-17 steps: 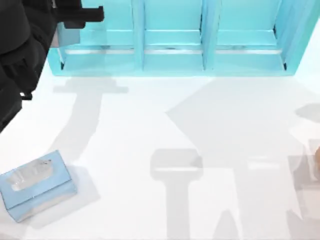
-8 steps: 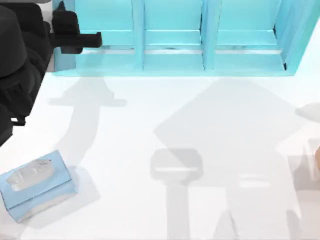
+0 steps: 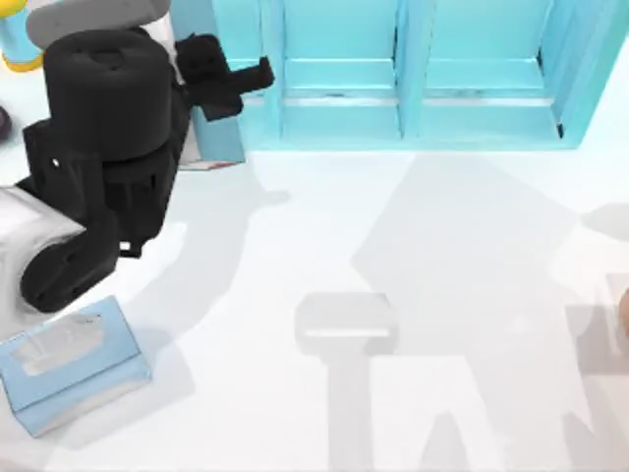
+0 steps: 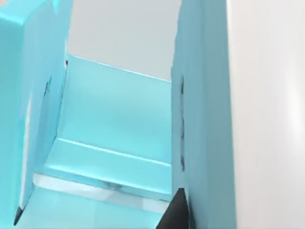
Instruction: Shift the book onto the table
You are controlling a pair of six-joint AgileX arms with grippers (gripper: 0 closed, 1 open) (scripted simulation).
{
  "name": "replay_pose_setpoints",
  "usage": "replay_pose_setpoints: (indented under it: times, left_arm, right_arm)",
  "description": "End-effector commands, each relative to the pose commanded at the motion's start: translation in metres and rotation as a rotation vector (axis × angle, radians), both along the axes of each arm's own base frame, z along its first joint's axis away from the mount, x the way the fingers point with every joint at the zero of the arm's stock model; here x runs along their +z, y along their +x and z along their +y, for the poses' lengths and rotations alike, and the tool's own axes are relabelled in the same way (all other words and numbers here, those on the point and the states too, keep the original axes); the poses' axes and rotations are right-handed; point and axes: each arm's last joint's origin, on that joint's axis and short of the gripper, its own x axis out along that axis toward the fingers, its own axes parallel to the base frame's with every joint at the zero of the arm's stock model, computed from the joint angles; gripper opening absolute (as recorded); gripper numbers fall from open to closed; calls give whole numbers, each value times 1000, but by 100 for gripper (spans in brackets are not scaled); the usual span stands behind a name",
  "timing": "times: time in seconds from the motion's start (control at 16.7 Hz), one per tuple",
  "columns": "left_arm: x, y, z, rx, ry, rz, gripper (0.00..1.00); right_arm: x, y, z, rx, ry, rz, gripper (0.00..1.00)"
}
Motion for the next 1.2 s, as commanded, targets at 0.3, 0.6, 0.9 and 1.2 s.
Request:
replay_pose_setpoints:
  times: [0.3,0.6,0.9,1.2]
  left_arm:
    - [-29,-9,-61,126,-386,86,0]
    - [-67,-38,-117,288,-786,106,0]
    - [-101,-74,-153,395,-1085,56,0]
    - [-120,-98,-168,423,-1220,7,0]
  right_arm:
    - [0,0,0,0,0,0,100]
    - [0,0,0,0,0,0,100]
    - [0,0,0,0,0,0,100]
    - [0,0,0,0,0,0,100]
